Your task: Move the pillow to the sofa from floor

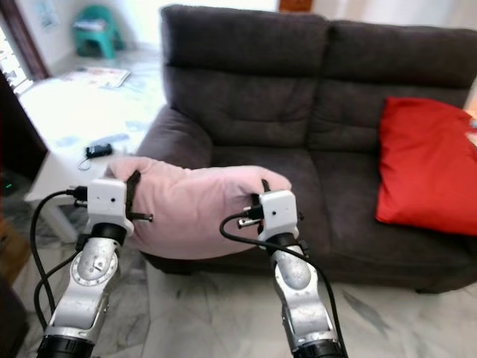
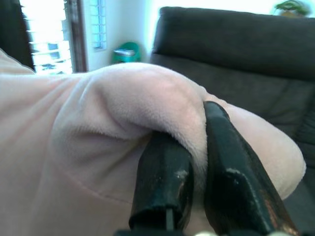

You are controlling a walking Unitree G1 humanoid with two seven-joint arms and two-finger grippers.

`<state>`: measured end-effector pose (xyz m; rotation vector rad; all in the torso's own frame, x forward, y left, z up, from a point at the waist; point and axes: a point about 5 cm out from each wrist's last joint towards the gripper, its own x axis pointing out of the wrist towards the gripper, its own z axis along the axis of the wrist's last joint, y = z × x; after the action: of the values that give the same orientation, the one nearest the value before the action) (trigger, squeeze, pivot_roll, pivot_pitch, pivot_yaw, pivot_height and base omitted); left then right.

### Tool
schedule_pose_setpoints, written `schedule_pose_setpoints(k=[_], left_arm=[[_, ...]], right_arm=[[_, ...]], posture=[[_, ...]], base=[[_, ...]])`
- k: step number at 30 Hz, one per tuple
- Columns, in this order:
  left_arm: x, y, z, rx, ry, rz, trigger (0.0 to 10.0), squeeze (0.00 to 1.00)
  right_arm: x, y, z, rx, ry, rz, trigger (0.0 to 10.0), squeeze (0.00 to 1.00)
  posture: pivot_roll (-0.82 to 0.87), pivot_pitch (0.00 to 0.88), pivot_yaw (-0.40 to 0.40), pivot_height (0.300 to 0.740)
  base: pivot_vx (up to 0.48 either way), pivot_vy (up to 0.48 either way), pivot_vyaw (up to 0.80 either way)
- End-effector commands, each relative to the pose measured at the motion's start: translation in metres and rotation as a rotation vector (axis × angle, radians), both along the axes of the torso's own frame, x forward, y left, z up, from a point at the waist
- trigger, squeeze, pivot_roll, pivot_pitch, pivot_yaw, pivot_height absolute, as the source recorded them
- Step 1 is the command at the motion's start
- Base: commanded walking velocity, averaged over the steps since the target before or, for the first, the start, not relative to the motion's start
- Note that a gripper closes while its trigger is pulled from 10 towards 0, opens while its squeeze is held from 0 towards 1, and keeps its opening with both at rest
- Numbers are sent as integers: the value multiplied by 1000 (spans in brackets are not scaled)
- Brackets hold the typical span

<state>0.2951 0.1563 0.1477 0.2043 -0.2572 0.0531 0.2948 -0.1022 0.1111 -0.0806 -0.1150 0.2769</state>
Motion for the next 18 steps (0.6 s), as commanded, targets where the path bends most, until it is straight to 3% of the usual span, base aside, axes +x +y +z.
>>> schedule_pose_setpoints(k=[1, 11, 14, 18], left_arm=[[2, -14, 18, 17, -74, -54, 10000, 0], [3, -13, 21, 18, -85, -55, 10000, 0], [5, -13, 25, 22, -99, -65, 10000, 0], [6, -14, 31, 36, -119, -82, 10000, 0]], right_arm=[[2, 6, 23, 24, -106, 34, 10000, 0], [3, 6, 25, 16, -118, 42, 10000, 0], [5, 5, 30, 66, -126, 23, 10000, 0], [7, 3, 38, 84, -163, -1, 10000, 0]], posture=[[44, 0, -57, 740], [45, 0, -60, 740], [45, 0, -60, 740], [44, 0, -59, 740]], base=[[274, 0, 0], [288, 0, 0], [300, 0, 0], [300, 0, -703]])
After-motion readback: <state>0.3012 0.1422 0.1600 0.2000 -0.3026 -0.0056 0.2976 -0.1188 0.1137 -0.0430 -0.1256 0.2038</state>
